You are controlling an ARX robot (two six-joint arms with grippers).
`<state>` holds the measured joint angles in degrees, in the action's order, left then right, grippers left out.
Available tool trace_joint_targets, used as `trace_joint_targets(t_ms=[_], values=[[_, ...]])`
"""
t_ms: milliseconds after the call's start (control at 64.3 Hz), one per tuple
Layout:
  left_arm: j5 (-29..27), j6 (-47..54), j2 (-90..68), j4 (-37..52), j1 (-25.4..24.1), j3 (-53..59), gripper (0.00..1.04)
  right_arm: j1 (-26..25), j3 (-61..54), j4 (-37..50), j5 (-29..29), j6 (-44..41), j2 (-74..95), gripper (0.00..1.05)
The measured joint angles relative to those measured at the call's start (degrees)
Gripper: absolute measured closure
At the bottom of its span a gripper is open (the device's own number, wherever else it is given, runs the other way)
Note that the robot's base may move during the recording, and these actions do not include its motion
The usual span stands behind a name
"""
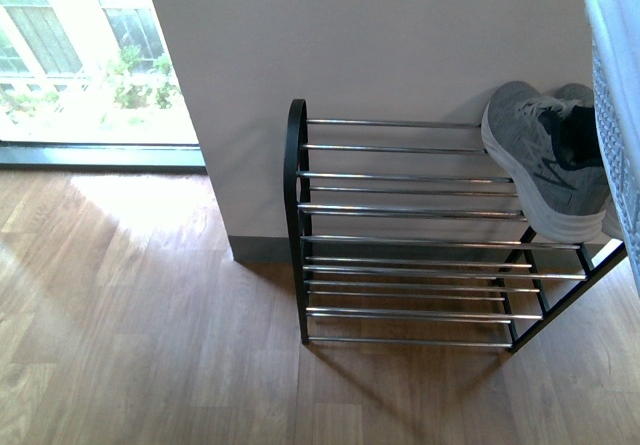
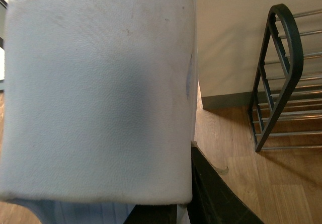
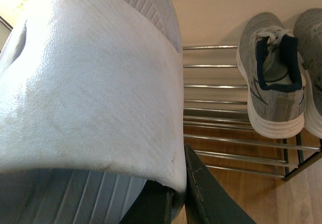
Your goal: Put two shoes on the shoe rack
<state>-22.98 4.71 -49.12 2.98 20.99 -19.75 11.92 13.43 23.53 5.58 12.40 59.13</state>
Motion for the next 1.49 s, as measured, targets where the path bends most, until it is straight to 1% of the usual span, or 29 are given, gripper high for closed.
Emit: trace_joint_targets(t_ms=[16,47,109,156,218,389,498,622,700,887,949,1152,1276,1494], values=[[0.0,0.0,0.0,0.0,0.0,0.0,1.03,0.0,0.0,0.3,0.0,-0.1,0.0,1.03],[0.0,0.0,0.0,0.0,0.0,0.0,1.03,0.1,-0.7,3.9,-0.3,-0.7,1.0,1.03],[0.0,0.0,0.0,0.0,0.0,0.0,1.03,1.1,0.1,13.7,-2.3,-2.0,6.2,1.03],[0.0,0.0,0.0,0.0,0.0,0.0,1.03,2.1,2.9,15.0,-3.3,-2.7,10.4,1.03],[0.0,0.0,0.0,0.0,0.0,0.0,1.03,3.3,6.2,15.9,-5.5,-4.0,15.2,1.03],[0.0,0.0,0.0,0.0,0.0,0.0,1.03,7.3,18.7,12.3,-10.4,-8.0,31.5,1.03],[0.0,0.0,0.0,0.0,0.0,0.0,1.03,9.7,27.4,12.0,-15.1,-12.8,42.2,1.03],[0.0,0.0,0.0,0.0,0.0,0.0,1.03,10.8,37.0,12.9,-20.8,-20.4,54.4,1.03],[0.0,0.0,0.0,0.0,0.0,0.0,1.03,10.4,44.9,12.7,-25.3,-25.7,64.8,1.03],[0.0,0.0,0.0,0.0,0.0,0.0,1.03,8.1,55.3,11.4,-29.9,-30.8,77.8,1.03],[0.0,0.0,0.0,0.0,0.0,0.0,1.03,7.1,59.2,10.6,-30.8,-32.9,81.9,1.03],[0.0,0.0,0.0,0.0,0.0,0.0,1.03,5.4,66.9,8.9,-32.5,-37.6,88.5,1.03],[0.0,0.0,0.0,0.0,0.0,0.0,1.03,4.6,70.4,7.6,-33.6,-40.6,91.3,1.03],[0.0,0.0,0.0,0.0,0.0,0.0,1.03,3.8,74.7,5.6,-35.0,-43.3,94.0,1.03]])
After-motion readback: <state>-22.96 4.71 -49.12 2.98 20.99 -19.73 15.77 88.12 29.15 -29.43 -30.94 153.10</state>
